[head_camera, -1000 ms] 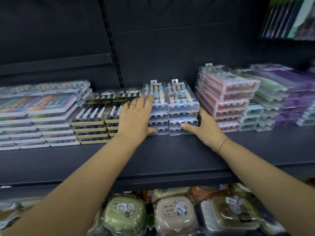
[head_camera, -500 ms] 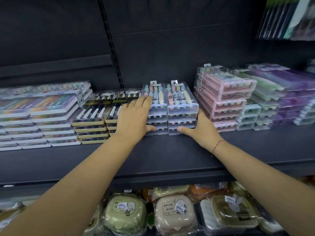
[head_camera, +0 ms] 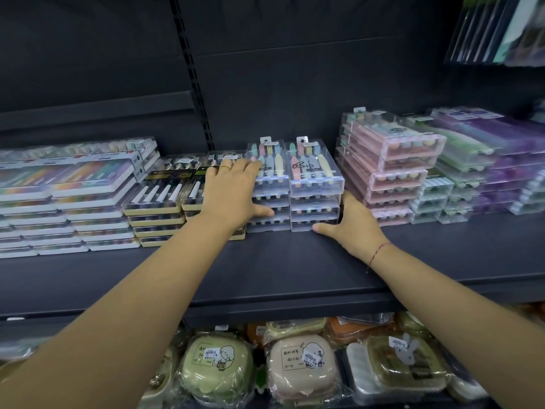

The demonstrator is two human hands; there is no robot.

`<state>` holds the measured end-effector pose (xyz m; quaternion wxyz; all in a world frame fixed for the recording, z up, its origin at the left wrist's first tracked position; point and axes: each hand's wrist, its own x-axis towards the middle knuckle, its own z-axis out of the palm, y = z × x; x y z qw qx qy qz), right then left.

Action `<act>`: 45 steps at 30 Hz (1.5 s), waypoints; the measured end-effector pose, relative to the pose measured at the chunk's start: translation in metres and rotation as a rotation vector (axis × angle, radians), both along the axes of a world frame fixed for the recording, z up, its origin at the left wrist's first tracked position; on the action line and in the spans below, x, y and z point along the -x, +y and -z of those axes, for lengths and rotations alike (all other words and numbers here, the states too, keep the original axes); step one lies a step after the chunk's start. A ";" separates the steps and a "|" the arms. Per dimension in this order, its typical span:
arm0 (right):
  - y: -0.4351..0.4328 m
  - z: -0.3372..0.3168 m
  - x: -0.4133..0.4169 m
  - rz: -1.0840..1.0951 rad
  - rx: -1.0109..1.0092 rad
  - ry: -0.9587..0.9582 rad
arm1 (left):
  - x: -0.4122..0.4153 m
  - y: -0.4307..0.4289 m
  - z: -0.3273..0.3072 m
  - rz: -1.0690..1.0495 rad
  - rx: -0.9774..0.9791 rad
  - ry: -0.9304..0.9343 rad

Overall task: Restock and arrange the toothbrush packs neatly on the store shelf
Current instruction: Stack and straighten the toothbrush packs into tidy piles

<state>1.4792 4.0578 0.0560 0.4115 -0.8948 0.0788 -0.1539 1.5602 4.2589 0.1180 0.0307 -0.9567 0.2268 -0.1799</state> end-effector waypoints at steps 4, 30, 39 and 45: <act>0.003 -0.002 0.001 -0.016 -0.066 -0.009 | 0.002 0.002 0.001 0.008 0.002 0.016; 0.008 -0.004 0.012 0.069 -0.122 0.077 | 0.057 0.036 0.037 0.280 0.360 -0.202; 0.100 -0.007 0.061 -0.116 -0.570 0.087 | 0.019 0.033 0.004 0.098 0.318 0.152; 0.113 0.003 0.029 -0.139 -0.562 0.109 | 0.019 0.033 0.009 0.086 0.258 0.134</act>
